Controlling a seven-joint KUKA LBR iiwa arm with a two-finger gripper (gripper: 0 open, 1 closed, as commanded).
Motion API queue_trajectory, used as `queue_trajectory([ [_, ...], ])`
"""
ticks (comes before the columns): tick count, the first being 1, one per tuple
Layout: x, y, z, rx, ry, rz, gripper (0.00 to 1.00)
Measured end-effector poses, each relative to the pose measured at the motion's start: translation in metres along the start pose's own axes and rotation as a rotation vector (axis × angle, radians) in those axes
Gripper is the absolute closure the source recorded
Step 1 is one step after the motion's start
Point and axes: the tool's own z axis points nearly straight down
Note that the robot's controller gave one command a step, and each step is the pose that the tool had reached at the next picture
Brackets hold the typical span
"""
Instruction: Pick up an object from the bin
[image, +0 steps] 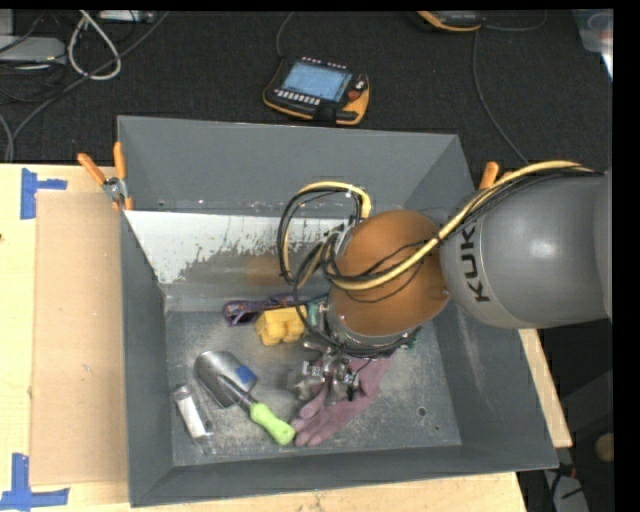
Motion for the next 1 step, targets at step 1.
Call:
queue_trajectory([
  [1,-0.0006,-0.0008,-0.0286,0.005,-0.002,0.000,1.00],
])
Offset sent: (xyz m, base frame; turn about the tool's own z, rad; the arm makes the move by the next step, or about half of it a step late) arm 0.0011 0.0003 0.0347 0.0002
